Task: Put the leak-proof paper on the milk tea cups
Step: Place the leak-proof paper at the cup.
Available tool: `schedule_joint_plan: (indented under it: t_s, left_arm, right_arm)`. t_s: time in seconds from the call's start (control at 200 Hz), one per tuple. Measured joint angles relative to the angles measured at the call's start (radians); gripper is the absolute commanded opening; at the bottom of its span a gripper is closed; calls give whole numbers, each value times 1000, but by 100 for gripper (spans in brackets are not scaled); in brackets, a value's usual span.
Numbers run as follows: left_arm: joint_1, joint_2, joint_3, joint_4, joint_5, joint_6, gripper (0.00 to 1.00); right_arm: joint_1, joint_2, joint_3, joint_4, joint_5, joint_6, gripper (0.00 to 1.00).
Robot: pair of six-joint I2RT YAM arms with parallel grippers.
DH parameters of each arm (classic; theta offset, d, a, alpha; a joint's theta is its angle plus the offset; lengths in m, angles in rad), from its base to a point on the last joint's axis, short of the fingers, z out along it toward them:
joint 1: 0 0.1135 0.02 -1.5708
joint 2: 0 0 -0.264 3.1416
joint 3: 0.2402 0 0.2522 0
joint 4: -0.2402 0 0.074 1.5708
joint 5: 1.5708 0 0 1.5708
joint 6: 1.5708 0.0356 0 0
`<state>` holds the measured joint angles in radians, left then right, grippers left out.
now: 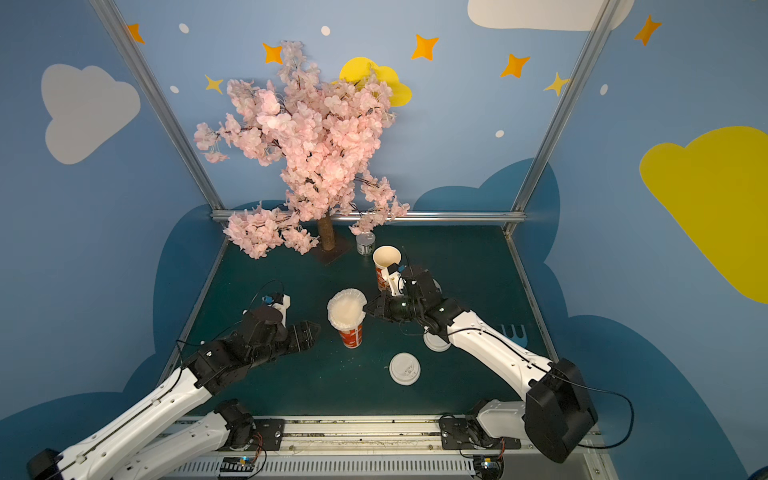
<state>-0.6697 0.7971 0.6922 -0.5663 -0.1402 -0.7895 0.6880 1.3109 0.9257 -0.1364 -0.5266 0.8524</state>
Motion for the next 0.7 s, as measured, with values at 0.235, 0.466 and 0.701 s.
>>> schedule_joint_plan:
  t_s: [0.235, 0.466, 0.701]
  left_arm:
    - [6, 2, 0, 3, 11, 1, 85]
    - [12, 11, 0, 16, 15, 1, 86]
    - [18, 19, 0, 26, 18, 2, 86]
  right_arm:
    - [-3, 10, 0, -3, -21, 0, 0]
    - [-14, 10, 0, -4, -21, -1, 7]
    - [-19, 9, 0, -13, -21, -2, 11]
